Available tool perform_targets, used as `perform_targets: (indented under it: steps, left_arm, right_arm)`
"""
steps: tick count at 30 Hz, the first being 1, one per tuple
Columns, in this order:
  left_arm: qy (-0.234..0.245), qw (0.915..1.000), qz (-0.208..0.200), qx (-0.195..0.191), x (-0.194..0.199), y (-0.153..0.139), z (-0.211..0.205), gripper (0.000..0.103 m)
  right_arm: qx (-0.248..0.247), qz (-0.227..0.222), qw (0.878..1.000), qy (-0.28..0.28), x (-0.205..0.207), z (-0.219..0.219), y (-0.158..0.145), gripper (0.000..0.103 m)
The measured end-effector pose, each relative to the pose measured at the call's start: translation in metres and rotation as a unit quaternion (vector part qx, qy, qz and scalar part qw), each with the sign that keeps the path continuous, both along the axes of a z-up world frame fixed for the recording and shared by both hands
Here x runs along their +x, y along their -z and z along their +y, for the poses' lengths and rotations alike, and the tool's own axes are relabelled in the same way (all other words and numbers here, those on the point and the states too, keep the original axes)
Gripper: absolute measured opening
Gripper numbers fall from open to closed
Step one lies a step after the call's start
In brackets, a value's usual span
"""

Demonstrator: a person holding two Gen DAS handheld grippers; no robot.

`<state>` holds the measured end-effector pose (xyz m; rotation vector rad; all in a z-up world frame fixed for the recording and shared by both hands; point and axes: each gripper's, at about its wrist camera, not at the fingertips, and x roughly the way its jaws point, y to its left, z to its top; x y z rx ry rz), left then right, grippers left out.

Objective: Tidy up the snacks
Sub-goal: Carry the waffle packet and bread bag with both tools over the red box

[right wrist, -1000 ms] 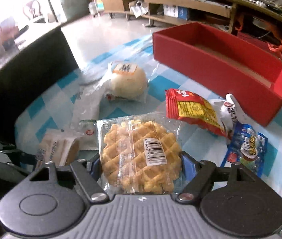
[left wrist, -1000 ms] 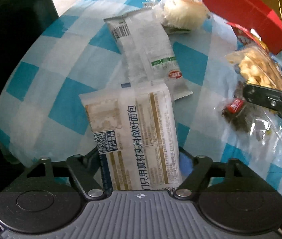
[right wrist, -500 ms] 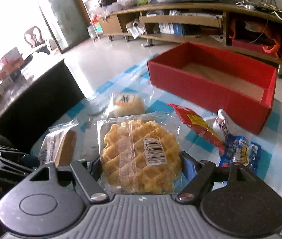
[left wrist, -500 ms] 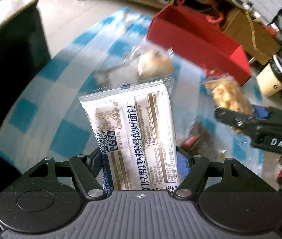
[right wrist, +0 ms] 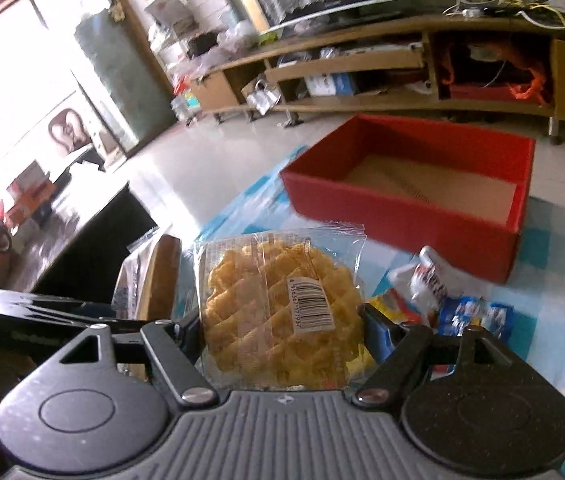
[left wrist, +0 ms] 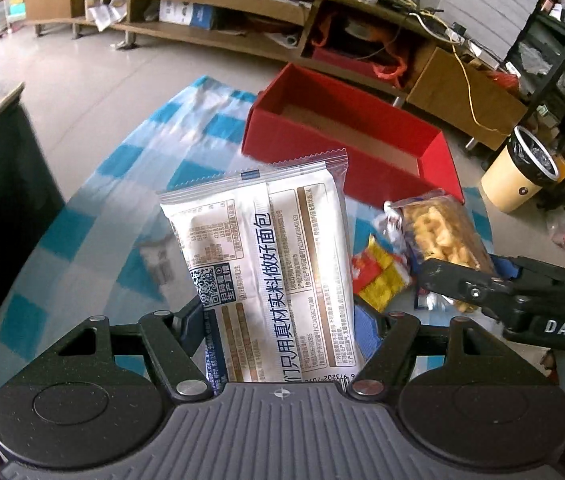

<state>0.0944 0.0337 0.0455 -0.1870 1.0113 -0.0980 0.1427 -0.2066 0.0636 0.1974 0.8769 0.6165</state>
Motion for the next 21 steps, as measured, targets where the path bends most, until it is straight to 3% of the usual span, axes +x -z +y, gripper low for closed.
perform_targets:
  steps: [12, 21]
  left_arm:
    - [0.025, 0.9971, -0.066, 0.031, 0.123, -0.016, -0.039, 0.077]
    - [0.047, 0.9927, -0.081, 0.076, 0.216, 0.014, -0.083, 0.077]
  right_arm:
    - [-0.012, -0.040, 0.995, 0.094, 0.092, -0.025, -0.014, 0.075]
    - [-0.059, -0.026, 0.989, 0.131, 0.167, -0.033, 0.022, 0.075]
